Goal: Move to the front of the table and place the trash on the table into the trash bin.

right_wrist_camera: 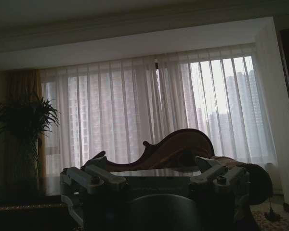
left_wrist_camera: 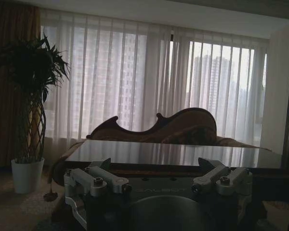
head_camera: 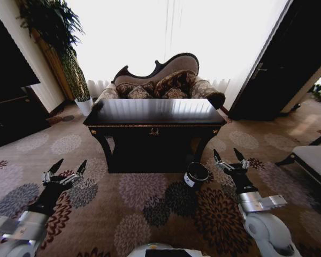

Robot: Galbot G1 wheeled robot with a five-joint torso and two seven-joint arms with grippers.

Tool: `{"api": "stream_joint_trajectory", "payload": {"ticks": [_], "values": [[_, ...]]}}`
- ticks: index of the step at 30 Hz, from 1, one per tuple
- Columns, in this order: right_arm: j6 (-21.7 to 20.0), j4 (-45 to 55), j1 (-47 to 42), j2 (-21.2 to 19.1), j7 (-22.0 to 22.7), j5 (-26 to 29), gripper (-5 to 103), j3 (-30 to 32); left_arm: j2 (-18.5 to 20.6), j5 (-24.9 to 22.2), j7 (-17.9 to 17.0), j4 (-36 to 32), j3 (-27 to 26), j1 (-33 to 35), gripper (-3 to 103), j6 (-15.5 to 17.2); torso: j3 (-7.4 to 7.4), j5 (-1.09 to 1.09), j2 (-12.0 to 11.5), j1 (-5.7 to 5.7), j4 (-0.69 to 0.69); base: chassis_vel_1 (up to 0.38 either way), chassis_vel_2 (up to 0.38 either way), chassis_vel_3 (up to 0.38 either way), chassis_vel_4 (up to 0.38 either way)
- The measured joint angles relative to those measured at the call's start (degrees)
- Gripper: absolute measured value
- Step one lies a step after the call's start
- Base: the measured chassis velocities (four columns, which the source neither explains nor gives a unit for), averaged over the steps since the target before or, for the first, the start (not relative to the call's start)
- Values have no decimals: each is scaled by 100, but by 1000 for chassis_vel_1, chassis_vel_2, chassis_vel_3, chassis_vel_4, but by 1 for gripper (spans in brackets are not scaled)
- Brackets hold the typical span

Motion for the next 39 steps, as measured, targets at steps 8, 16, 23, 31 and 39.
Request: {"api": "stream_joint_trajectory", "payload": {"ticks": [8, 16, 23, 31, 39], "values": [[4, 29, -6, 32, 0, 25, 100, 33, -2, 18, -2, 0, 35, -11, 100, -2, 0, 0, 0, 1, 1, 334, -343, -335, 354], [87, 22, -16, 62, -48, 39, 100, 11, -10, 29, -5, 2, 49, -16, 100, -7, -3, 3, 4, -7, 0, 362, -362, -356, 347], [108, 5, -12, 105, -66, 33, 100, -20, -33, 74, -5, 3, 92, -14, 100, -9, -2, -1, 3, -5, 0, 138, -103, -116, 112], [159, 2, -11, 154, -128, 17, 100, -59, -56, 101, -5, 2, 113, -12, 100, -10, 2, 1, -4, 7, 1, -12, 19, 11, -14], [77, 40, -22, 182, -145, 26, 100, -34, -58, 105, -4, -3, 113, -9, 100, -12, -2, 0, 2, -4, 1, 0, 0, 0, 0]]}}
